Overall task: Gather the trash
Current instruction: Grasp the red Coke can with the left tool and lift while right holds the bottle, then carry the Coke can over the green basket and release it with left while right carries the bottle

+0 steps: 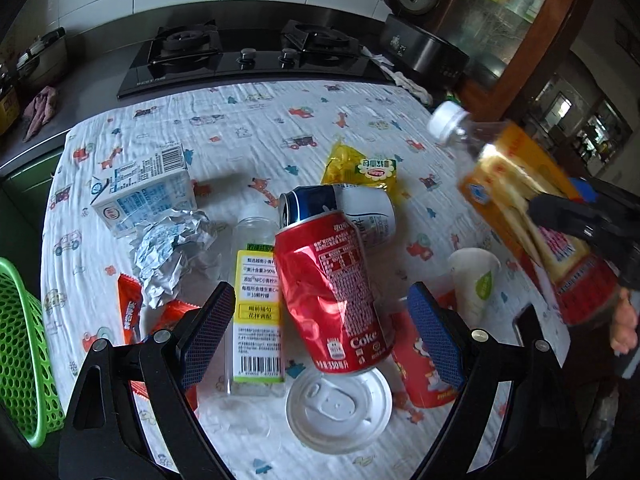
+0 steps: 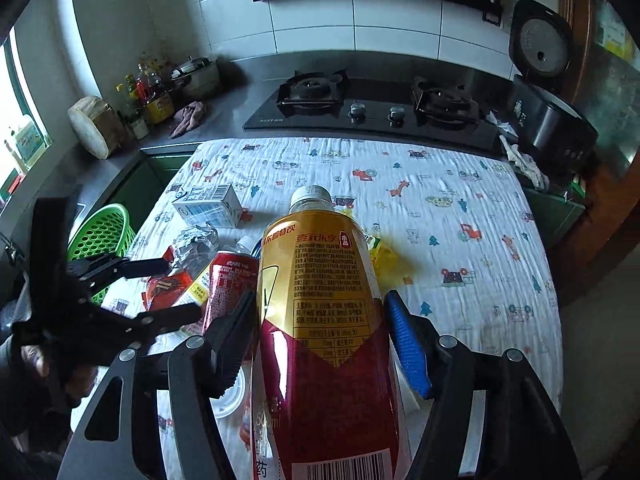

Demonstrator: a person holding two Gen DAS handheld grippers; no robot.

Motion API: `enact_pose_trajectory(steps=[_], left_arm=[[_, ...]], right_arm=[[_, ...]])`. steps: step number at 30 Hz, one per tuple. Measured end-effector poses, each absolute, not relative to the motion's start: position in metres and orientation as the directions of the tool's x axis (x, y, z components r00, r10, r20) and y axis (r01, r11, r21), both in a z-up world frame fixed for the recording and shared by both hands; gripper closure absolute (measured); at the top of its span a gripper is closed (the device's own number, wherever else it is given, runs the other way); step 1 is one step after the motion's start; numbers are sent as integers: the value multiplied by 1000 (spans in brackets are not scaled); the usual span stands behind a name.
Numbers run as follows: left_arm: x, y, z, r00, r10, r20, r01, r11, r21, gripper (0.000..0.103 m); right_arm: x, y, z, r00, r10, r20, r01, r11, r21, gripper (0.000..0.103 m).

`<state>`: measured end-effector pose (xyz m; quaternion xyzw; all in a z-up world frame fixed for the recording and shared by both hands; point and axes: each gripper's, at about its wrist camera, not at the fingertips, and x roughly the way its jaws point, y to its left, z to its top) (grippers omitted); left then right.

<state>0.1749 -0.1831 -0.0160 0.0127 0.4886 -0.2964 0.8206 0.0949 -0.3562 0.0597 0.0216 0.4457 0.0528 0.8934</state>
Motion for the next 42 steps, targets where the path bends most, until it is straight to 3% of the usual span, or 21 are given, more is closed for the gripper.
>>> enact_pose_trajectory(steps=[9,12,18,25,31,36,42], left_arm=[[205,-208,-48,265,-458,-849,480,826,-296,17],[209,-211,-54,239,-462,-854,480,821,-310,33],[206,-209,-53,244,-483,-841,486,811,-326,34],[188,-182,-24,273,-559,-783,499,778,-382,35],[170,-115,16,372,-582,-723,469,790,-394,35],[164,-24,43,505,-503,-702,378,859,-345,35],[176,92,35,617,-259,-743,176,966,-191,35]], right_arm=[[55,-360,70,626,89,-774,-60,996,67,40],[49,-361,69,627,81,-775,-50,997,64,40],[44,-357,66,626,72,-777,-33,997,65,40],[42,-340,69,633,89,-769,-54,996,71,40],[48,-299,77,643,139,-753,-126,989,75,40],[66,-246,79,639,214,-739,-222,971,89,40],[93,-169,76,614,308,-727,-338,935,110,40]])
